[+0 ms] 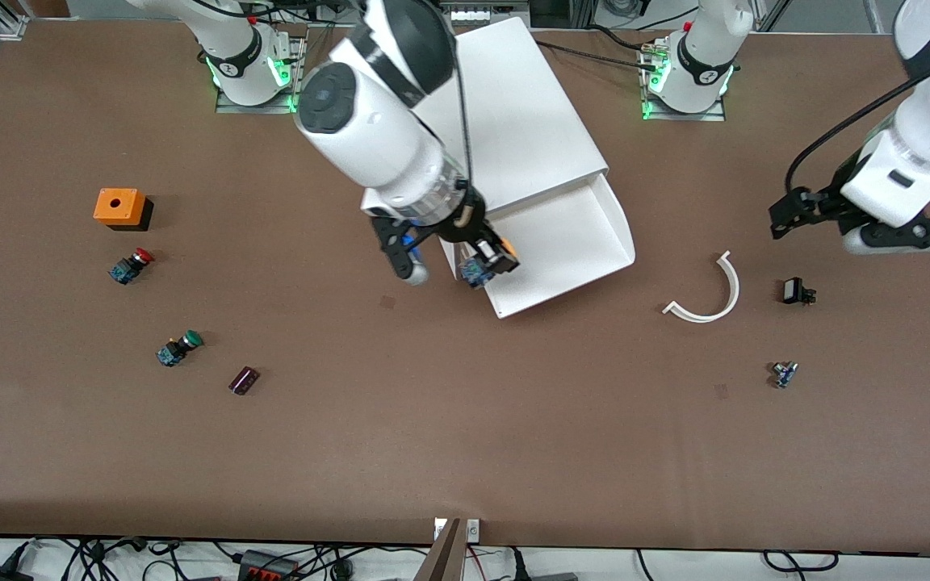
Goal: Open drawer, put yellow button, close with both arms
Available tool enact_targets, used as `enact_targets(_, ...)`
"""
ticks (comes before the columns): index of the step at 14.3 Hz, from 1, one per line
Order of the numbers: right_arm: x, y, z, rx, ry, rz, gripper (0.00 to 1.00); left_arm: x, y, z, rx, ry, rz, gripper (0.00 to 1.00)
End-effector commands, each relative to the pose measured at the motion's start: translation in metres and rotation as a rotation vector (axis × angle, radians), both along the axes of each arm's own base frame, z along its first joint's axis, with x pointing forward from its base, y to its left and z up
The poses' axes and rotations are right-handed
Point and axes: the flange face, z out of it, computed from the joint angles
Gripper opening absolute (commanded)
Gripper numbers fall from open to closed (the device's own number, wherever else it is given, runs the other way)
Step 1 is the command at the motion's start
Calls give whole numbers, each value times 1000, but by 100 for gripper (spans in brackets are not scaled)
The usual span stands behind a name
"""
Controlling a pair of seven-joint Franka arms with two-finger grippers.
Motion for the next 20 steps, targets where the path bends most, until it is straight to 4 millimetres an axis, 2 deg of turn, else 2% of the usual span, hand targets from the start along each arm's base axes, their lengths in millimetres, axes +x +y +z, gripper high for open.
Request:
enact_targets(1, -7, 27, -8, 41, 16, -80, 0, -8, 0, 11, -4, 41, 8, 100)
enact_targets(4, -28, 56, -21, 53, 62, -128, 0, -5, -12, 18, -8, 27, -9, 100)
enact_targets(8, -38, 69, -40, 38, 138, -196, 0, -5, -13, 18, -9, 27, -6, 100)
enact_targets(11, -45, 75, -51, 16, 160, -186, 0, -5, -15, 18, -9, 26, -7, 100)
enact_targets(15, -40, 76, -60, 29, 145, -203, 0, -5, -15, 18, -9, 26, -7, 100)
enact_targets(20, -38, 80, -85, 12, 159, -212, 0, -6, -15, 18, -7, 27, -7, 100)
